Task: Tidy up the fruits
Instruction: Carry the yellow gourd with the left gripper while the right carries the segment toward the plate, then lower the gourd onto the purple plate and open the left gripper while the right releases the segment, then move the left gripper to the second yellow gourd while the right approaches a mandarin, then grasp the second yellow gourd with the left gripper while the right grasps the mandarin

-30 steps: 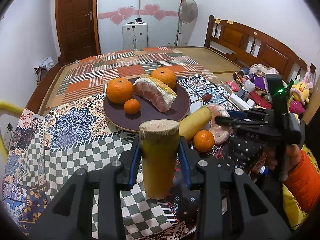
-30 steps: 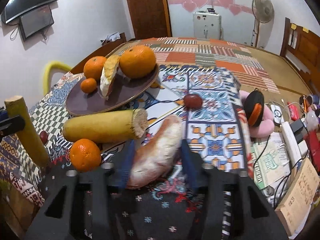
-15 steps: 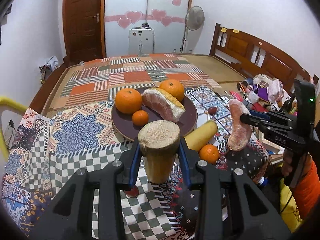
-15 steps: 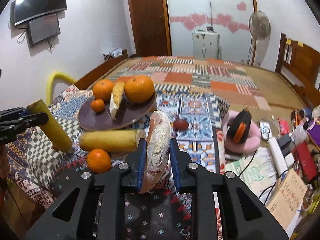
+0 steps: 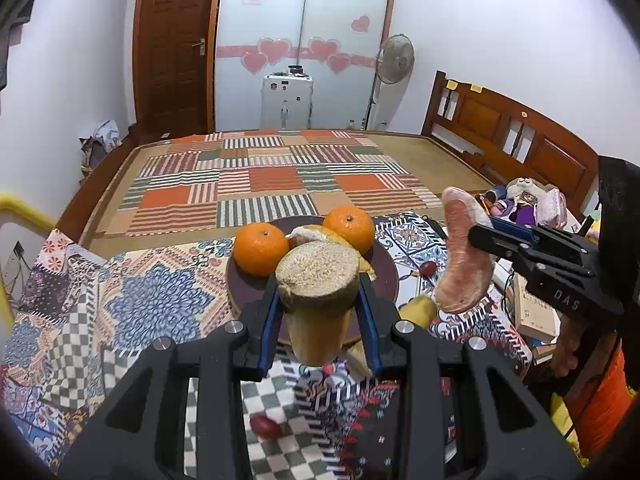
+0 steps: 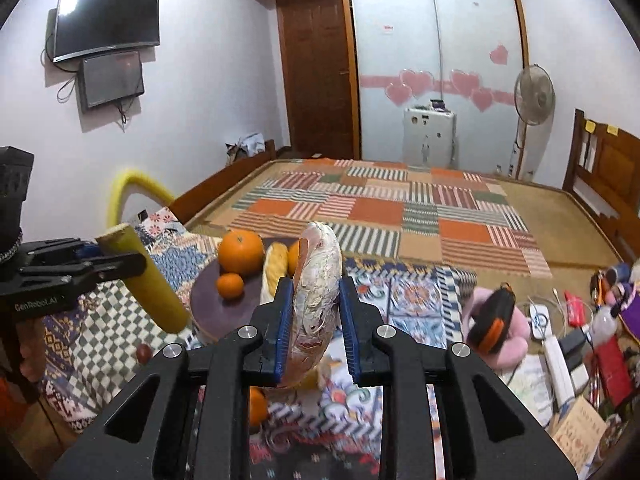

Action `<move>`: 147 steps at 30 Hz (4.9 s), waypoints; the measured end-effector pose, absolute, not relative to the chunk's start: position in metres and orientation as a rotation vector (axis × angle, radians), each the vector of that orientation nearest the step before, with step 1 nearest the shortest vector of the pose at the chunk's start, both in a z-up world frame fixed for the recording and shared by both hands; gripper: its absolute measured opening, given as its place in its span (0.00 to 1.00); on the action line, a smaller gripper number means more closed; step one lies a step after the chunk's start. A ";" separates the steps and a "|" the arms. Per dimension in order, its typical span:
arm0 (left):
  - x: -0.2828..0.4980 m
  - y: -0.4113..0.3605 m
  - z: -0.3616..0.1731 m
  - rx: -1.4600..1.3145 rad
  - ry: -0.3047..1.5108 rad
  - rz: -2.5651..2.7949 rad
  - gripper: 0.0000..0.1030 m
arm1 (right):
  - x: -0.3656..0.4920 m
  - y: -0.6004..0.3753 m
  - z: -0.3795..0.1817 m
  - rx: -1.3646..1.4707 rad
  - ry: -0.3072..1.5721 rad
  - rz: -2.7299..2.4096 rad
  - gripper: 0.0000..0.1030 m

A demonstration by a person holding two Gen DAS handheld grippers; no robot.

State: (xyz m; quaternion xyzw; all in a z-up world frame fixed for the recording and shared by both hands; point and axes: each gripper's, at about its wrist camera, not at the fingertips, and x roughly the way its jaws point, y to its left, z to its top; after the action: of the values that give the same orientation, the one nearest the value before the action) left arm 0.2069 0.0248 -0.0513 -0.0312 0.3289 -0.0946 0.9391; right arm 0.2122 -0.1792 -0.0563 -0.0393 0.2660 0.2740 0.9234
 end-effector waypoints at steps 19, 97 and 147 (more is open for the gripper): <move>0.297 0.015 -0.087 -0.095 0.759 -0.230 0.34 | 0.269 -0.132 -0.087 -0.292 0.545 0.594 0.20; 0.214 0.010 -0.129 -0.045 0.887 -0.267 0.49 | 0.234 -0.146 -0.129 -0.255 0.765 0.624 0.36; 0.157 -0.011 -0.140 -0.033 0.953 -0.287 0.37 | 0.171 -0.146 -0.134 -0.154 0.746 0.742 0.34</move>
State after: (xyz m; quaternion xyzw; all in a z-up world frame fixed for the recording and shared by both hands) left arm 0.1571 -0.0111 -0.1397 -0.0160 0.4571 -0.1376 0.8786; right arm 0.1705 -0.1458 -0.1337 -0.0735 0.3558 0.3535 0.8620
